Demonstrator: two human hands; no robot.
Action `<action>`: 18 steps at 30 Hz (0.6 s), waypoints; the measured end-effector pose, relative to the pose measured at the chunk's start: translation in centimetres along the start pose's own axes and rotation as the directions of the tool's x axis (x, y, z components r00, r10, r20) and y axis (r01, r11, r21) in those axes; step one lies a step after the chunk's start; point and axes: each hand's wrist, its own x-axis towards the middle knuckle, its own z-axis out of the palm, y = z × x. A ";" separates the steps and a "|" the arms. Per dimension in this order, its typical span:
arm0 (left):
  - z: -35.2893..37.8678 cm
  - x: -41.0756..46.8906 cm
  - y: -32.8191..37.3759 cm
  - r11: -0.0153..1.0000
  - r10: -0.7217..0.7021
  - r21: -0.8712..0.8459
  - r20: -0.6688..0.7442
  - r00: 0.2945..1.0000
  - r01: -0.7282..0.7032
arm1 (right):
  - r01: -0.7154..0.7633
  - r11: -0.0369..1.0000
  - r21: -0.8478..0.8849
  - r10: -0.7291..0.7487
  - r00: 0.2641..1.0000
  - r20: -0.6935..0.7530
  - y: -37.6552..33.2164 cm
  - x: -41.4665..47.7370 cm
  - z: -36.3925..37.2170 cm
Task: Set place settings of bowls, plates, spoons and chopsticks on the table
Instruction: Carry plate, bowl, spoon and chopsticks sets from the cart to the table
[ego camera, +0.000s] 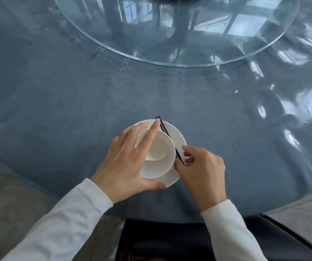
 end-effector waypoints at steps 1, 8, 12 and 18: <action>0.3 0.0 0.0 1.000 0.006 0.019 -0.029 1.000 -0.005 | 0.003 1.000 -0.002 -0.003 1.000 -0.009 0.0 0.0 0.0; -0.6 0.4 -2.2 0.993 0.121 -0.002 0.036 0.992 -0.121 | -0.011 0.999 -0.039 0.009 0.998 -0.063 -0.9 0.5 0.7; -0.9 0.5 -2.7 0.989 0.148 0.000 0.068 0.987 -0.148 | -0.055 0.998 -0.015 0.054 0.997 -0.057 -1.2 0.9 1.1; -0.9 0.4 -2.8 0.989 0.147 0.005 0.071 0.987 -0.147 | -0.028 0.996 -0.081 0.026 0.999 -0.026 -0.6 -0.5 0.3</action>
